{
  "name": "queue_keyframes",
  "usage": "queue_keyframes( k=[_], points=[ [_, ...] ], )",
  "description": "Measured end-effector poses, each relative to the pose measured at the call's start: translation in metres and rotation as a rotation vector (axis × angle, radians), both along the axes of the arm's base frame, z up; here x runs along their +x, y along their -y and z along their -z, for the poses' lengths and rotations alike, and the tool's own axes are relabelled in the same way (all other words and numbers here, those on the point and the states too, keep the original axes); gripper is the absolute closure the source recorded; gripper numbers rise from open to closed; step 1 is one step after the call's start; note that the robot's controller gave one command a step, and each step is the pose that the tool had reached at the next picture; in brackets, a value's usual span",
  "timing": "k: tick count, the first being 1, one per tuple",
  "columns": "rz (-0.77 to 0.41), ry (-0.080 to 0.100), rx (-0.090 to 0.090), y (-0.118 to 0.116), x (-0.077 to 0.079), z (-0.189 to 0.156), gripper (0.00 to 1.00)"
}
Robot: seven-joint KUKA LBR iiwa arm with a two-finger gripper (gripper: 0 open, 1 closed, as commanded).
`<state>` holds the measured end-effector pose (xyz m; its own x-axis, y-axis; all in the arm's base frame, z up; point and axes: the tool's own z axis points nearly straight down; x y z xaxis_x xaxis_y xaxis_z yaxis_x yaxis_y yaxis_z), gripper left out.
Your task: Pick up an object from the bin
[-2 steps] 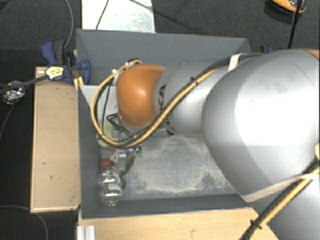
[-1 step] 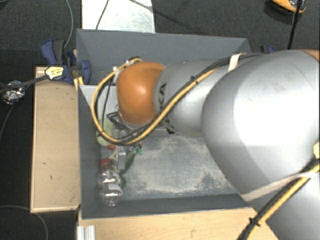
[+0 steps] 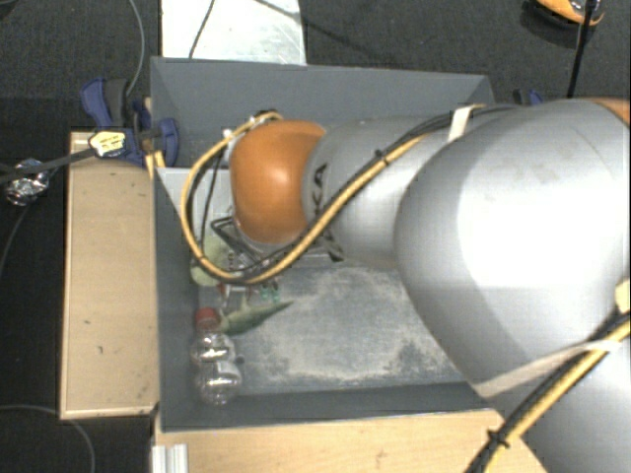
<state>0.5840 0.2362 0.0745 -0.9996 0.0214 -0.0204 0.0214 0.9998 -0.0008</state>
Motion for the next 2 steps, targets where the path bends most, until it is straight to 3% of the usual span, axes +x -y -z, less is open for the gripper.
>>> queue_keyframes(
  k=[1, 2],
  points=[
    [0.000, 0.000, 0.000, 0.000, 0.000, 0.000, 1.00],
    [0.116, 0.006, 0.008, 0.012, -0.010, 0.000, 1.00]
  ],
)
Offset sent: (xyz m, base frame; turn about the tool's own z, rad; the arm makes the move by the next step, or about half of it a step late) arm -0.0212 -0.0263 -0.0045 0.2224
